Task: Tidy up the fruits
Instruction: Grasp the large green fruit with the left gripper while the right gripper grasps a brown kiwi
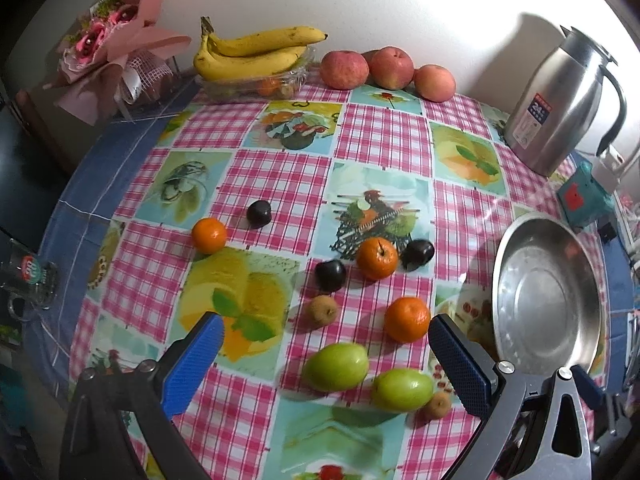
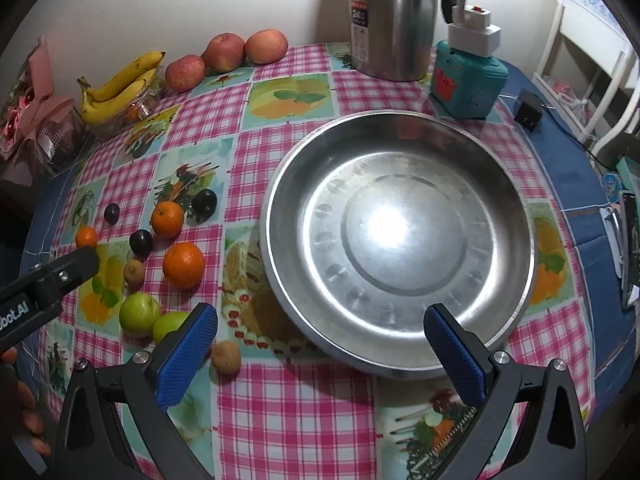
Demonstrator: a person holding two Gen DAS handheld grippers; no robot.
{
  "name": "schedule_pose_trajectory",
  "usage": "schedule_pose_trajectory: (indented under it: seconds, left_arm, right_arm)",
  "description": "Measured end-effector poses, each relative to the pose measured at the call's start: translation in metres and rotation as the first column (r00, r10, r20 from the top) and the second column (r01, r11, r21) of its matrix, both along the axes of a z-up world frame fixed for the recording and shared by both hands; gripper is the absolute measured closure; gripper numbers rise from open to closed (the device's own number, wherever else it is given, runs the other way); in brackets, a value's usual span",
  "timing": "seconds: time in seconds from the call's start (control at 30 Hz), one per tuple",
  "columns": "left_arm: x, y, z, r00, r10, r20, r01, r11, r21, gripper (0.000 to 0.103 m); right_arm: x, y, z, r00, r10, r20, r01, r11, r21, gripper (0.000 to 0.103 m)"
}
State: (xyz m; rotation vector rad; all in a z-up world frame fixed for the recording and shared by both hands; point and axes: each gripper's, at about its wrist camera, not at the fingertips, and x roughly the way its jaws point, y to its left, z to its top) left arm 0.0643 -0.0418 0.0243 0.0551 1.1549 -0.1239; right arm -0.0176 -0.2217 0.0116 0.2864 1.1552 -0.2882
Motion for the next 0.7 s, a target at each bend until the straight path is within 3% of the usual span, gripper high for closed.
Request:
schedule_pose_trajectory:
  seconds: [0.33,0.6,0.7]
  left_arm:
    - [0.011,0.017,-0.009,0.998,0.058,0.001,-0.057,0.996,-0.065,0.0]
    - [0.006,0.024,-0.018,0.999,0.046,-0.016,-0.048,0.992,-0.113,0.0]
    - [0.004,0.022,-0.022,0.999,0.034,-0.033,-0.038,0.993,-0.114,0.0]
  right_arm:
    - [0.023,0.022,0.001,0.994,0.096,0.05,-0.097,0.995,0.009,0.0]
    - [0.024,0.029,0.0,0.988,0.144,0.056,-0.146,0.989,0.035,0.001]
    - [0.023,0.031,-0.006,0.987,0.158,0.031,-0.16,0.985,0.064,0.007]
